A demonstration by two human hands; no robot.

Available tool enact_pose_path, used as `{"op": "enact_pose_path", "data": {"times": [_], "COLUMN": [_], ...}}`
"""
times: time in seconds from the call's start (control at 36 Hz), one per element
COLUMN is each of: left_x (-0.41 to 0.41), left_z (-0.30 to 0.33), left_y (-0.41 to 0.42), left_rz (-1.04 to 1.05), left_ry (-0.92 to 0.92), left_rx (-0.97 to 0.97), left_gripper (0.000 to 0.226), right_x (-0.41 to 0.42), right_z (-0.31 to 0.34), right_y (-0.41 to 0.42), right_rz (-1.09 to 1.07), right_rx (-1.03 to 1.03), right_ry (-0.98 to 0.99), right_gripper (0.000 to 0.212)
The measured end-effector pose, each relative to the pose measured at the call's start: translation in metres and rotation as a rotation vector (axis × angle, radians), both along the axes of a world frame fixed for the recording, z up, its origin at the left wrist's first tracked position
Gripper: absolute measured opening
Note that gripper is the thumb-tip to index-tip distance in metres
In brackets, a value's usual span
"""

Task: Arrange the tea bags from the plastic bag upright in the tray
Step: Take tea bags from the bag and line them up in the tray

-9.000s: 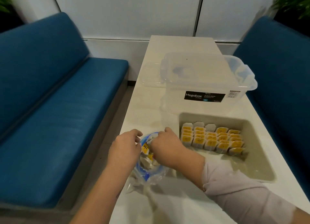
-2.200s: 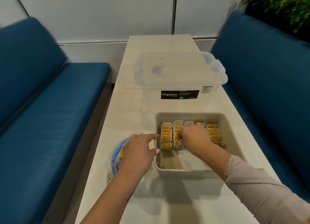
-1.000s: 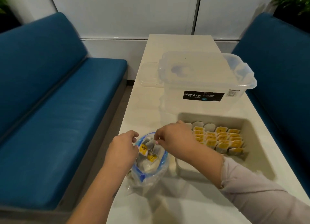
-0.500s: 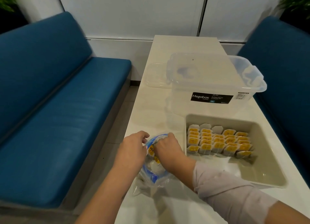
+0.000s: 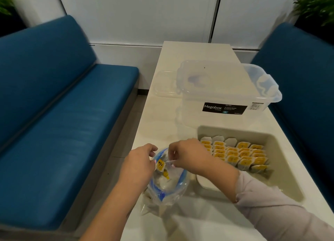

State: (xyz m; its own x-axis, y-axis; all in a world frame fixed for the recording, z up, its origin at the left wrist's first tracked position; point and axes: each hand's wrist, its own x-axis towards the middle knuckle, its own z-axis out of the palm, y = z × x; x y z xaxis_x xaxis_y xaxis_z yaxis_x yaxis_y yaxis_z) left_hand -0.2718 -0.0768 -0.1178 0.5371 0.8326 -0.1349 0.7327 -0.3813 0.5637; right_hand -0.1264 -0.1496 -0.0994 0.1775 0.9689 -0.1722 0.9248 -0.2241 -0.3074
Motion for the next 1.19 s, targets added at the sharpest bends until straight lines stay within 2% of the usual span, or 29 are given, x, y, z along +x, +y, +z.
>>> {"op": "enact_pose_path", "data": {"times": [0.11,0.19,0.33,0.39,0.44,0.56,0.64,0.81,0.94,1.03,1.14,1.19], "left_x": [0.001,0.003,0.007,0.010,0.014,0.022,0.025,0.025,0.026,0.027,0.028,0.029], "left_z": [0.003,0.007,0.014,0.018,0.023,0.039,0.042,0.035,0.032,0.032,0.033,0.033], "left_y": [-0.002,-0.004,-0.008,-0.010,-0.011,-0.016,-0.016,-0.017,-0.018,-0.019,-0.020,-0.020], "left_rz": [-0.016,-0.018,0.038,0.073,0.102,0.215,0.227,0.201,0.250,0.237,0.204,0.204], "left_ry": [0.045,0.058,-0.076,-0.146,-0.267,-0.644,-0.805,-0.902,-0.936,-0.969,-0.996,-0.995], "left_rx": [0.010,0.006,0.054,0.004,-0.170,-0.846,-1.035,-1.018,-0.967,-0.995,-1.005,-0.991], "left_gripper": [0.030,0.031,0.025,0.023,0.031,0.034,0.029,0.018,0.022,0.019,0.038,0.039], "right_x": [0.010,0.017,0.024,0.023,0.020,0.010,0.003,0.001,0.004,0.004,0.003,0.003], "right_z": [0.014,0.022,0.034,0.038,0.041,0.040,0.037,0.030,0.029,0.030,0.030,0.029], "right_y": [-0.006,-0.009,-0.012,-0.013,-0.016,-0.022,-0.026,-0.033,-0.038,-0.039,-0.041,-0.041], "right_rz": [-0.137,-0.192,-0.246,-0.260,-0.261,-0.207,-0.140,-0.080,-0.040,-0.006,0.019,0.022], "right_rx": [-0.029,-0.004,0.171,0.291,0.408,0.517,0.525,0.495,0.455,0.453,0.475,0.481], "right_ry": [0.311,0.490,0.598,0.587,0.571,0.542,0.468,0.388,0.372,0.370,0.379,0.386], "right_gripper": [0.028,0.030,0.030,0.035,0.042,0.045,0.043,0.052,0.065,0.062,0.056,0.054]}}
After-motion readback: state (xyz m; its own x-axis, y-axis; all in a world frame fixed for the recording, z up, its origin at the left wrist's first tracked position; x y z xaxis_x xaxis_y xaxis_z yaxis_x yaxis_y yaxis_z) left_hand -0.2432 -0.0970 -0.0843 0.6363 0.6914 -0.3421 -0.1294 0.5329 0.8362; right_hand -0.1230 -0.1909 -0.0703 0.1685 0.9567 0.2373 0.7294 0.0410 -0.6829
